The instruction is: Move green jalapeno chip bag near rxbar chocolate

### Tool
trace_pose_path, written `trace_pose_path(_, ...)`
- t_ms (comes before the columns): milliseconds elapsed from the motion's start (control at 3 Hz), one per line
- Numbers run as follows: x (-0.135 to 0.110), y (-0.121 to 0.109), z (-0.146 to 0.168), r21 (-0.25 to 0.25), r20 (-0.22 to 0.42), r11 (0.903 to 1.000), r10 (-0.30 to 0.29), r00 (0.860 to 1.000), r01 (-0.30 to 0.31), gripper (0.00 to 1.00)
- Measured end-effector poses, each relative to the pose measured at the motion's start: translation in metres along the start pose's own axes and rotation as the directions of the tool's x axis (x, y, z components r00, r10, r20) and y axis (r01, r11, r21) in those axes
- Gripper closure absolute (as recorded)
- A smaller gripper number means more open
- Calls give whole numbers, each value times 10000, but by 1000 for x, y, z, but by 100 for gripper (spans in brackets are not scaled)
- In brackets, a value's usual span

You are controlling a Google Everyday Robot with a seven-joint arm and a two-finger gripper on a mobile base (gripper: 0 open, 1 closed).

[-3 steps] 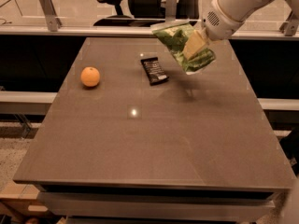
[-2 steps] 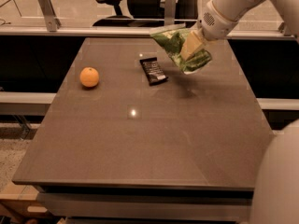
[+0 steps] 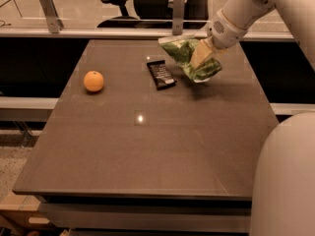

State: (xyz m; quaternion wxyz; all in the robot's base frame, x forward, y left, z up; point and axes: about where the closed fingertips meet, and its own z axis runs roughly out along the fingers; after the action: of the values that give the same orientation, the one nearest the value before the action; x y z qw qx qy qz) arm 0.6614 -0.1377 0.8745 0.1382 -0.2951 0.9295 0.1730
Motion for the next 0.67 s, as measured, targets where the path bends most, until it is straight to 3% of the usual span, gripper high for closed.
trace_pose_path(333, 4, -5, 18, -301, -210, 9993, 193, 9996, -199, 100)
trace_pose_path(667, 2, -5, 21, -307, -191, 9994, 181, 9997, -187, 82)
